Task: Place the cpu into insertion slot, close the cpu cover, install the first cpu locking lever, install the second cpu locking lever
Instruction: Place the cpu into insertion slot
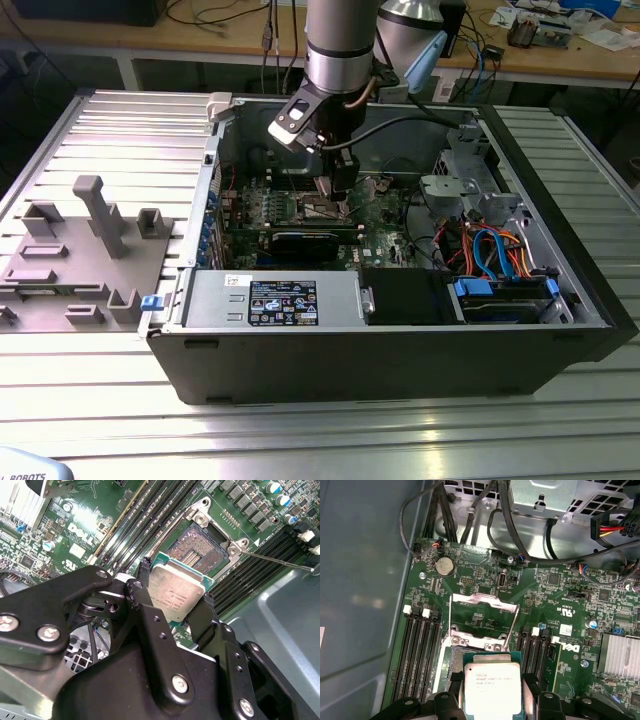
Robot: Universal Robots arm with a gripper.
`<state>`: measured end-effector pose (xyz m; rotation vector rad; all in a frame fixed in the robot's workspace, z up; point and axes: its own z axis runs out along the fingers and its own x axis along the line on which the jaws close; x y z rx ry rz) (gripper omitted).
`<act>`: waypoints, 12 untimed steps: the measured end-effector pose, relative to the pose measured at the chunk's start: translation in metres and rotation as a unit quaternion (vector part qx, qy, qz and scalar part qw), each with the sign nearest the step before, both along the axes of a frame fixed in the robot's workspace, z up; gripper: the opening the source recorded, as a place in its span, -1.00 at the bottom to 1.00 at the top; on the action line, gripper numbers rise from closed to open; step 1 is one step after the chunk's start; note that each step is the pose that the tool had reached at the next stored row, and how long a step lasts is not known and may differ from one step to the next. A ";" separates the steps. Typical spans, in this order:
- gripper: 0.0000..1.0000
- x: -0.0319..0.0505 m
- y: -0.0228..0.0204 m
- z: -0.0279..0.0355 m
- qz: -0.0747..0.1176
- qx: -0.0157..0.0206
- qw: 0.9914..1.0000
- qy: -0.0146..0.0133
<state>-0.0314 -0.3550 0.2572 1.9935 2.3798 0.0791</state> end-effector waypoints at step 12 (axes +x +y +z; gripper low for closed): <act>0.09 0.0000 0.0000 -0.0004 -0.011 0.000 1.000 0.000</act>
